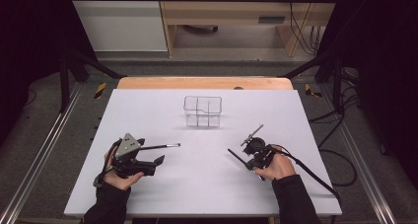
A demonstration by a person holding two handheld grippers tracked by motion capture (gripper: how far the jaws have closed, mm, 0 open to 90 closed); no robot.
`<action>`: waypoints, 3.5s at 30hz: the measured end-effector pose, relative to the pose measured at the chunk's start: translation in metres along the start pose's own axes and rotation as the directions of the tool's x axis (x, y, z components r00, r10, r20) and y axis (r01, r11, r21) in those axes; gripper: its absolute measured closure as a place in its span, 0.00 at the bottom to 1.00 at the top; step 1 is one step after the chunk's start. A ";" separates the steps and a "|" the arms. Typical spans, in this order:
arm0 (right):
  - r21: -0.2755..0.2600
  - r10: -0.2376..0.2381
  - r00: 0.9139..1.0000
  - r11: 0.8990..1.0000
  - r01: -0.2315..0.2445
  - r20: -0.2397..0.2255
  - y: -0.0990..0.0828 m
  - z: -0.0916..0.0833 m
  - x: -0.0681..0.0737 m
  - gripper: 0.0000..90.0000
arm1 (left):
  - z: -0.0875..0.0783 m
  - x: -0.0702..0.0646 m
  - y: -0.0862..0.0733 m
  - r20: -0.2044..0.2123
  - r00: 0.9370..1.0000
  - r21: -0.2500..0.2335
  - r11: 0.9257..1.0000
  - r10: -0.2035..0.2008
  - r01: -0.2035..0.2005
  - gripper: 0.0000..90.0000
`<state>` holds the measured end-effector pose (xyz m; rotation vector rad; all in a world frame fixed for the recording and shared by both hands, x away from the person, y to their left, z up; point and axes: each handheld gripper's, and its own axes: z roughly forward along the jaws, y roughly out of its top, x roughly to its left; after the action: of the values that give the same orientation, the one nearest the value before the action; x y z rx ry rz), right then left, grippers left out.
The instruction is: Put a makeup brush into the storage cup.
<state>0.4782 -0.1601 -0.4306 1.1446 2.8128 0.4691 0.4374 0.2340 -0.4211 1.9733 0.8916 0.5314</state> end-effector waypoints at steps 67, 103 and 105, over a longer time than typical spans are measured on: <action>-0.074 -0.223 0.969 0.974 0.216 -0.104 0.073 -0.048 0.048 0.94 | 0.018 -0.047 0.053 0.074 0.936 0.087 0.933 0.344 -0.350 0.06; -0.058 -0.287 0.937 0.958 0.281 -0.200 0.081 -0.041 0.064 0.94 | 0.025 -0.083 0.059 0.145 0.803 0.121 0.795 0.578 -0.594 0.11; -0.058 -0.285 0.937 0.959 0.279 -0.201 0.081 -0.041 0.064 0.94 | 0.025 -0.085 0.060 0.145 0.796 0.121 0.787 0.588 -0.604 0.12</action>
<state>0.4786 -0.0715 -0.3636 0.7038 3.0669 0.6333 0.4212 0.1350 -0.3851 2.4126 0.2209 0.7229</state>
